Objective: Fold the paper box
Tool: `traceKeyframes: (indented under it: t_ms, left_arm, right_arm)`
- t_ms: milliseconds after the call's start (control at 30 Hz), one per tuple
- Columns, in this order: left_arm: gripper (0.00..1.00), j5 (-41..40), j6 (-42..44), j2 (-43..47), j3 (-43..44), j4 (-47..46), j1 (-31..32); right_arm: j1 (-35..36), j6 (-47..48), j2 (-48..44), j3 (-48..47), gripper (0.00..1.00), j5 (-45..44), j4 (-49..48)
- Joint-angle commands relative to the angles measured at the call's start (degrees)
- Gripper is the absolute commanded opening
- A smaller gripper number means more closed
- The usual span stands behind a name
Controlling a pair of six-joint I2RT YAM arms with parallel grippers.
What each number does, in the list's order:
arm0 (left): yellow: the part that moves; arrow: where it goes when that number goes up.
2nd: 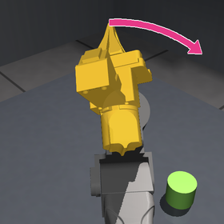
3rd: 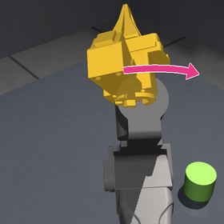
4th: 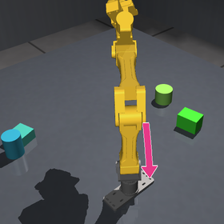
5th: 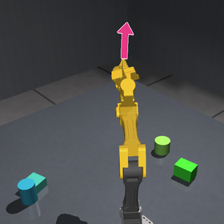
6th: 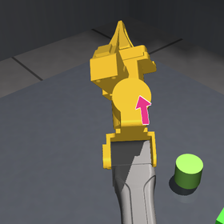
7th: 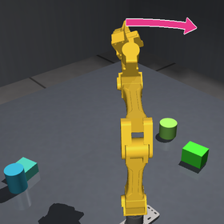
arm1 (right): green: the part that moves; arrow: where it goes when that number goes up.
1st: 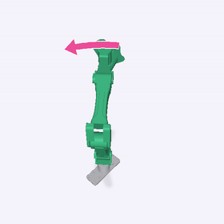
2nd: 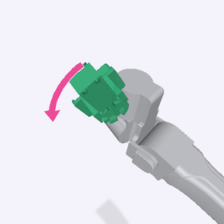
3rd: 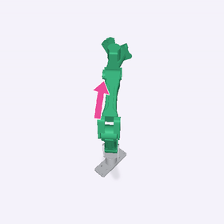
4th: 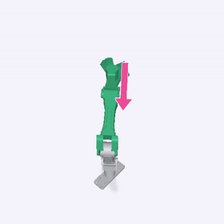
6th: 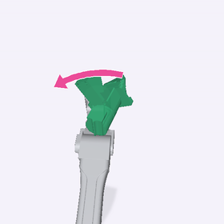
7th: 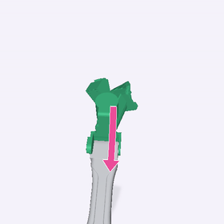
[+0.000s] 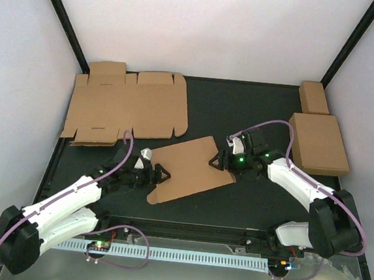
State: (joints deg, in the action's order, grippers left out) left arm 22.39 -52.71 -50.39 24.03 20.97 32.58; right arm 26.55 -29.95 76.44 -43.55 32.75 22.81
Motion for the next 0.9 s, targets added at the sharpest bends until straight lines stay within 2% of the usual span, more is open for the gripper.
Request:
traceKeyframes:
  t_ms: [0, 133, 333, 567, 767, 867]
  left_arm:
    - [0.87, 2.13, 0.27, -0.8, -0.56, -3.91, -0.26]
    - [0.86, 1.89, 0.89, -1.26, -0.8, -4.42, -0.28]
    - [0.86, 0.63, 2.0, -1.68, -1.51, -4.62, -0.28]
    - [0.76, -0.97, 4.75, -3.9, -1.72, -5.73, -0.31]
    - [0.73, -2.55, 6.5, -5.71, -1.62, -7.37, -0.31]
    - [0.69, -2.5, 7.66, -7.76, -1.33, -9.45, -0.19]
  right_arm:
    - [0.0, -1.19, -0.91, 1.47, 0.64, 3.74, -2.29]
    - [0.0, -0.46, 0.11, 3.08, 0.62, 1.33, -2.5]
    - [-0.03, 1.92, 0.57, 4.79, 0.57, -7.05, -1.47]
    - [0.04, 3.91, 1.37, 4.78, 0.54, -11.03, -0.12]
    - [-0.05, 5.11, -3.43, 4.27, 0.57, -14.57, 1.64]
    - [-0.09, 6.0, -6.79, 3.82, 0.64, -15.99, 2.65]
